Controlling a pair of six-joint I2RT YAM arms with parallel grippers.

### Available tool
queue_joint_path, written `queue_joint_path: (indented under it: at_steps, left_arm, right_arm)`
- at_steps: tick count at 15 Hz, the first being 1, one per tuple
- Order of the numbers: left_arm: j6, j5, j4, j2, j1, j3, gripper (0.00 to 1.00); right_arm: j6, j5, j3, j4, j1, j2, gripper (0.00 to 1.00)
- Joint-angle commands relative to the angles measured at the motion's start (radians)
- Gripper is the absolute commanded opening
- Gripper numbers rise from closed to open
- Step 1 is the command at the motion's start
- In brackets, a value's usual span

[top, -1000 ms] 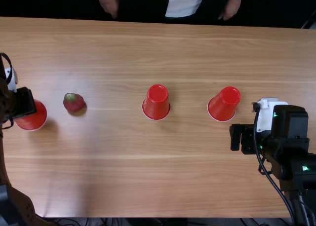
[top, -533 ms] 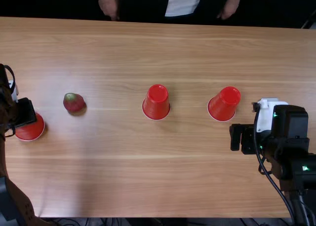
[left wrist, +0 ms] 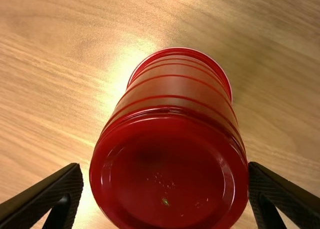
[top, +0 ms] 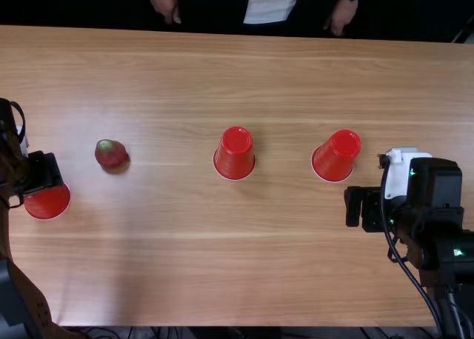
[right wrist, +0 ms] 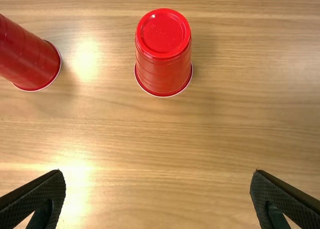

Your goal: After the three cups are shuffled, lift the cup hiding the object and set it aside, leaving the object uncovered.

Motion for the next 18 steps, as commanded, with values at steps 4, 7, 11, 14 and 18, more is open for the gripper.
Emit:
queue_joint_path:
  at_steps: [4,7,11,14,18]
  left_arm:
    - [-0.016,0.001,0.009,-0.156,-0.002,0.026,1.00]
    - [-0.012,0.007,0.011,-0.252,-0.043,0.074,1.00]
    - [-0.005,0.005,-0.003,-0.265,-0.275,0.160,1.00]
    - [-0.003,0.007,-0.011,-0.250,-0.349,0.170,1.00]
    - [-0.001,0.014,-0.038,-0.233,-0.392,0.147,1.00]
  right_arm:
    - [0.006,-0.008,-0.002,-0.002,0.009,-0.002,1.00]
    - [0.006,-0.008,-0.002,-0.002,0.010,-0.002,1.00]
    - [0.006,-0.008,-0.002,0.000,0.009,-0.003,1.00]
    - [0.006,-0.008,-0.002,0.003,0.009,-0.003,1.00]
    - [0.006,-0.008,-0.003,0.000,0.010,-0.003,1.00]
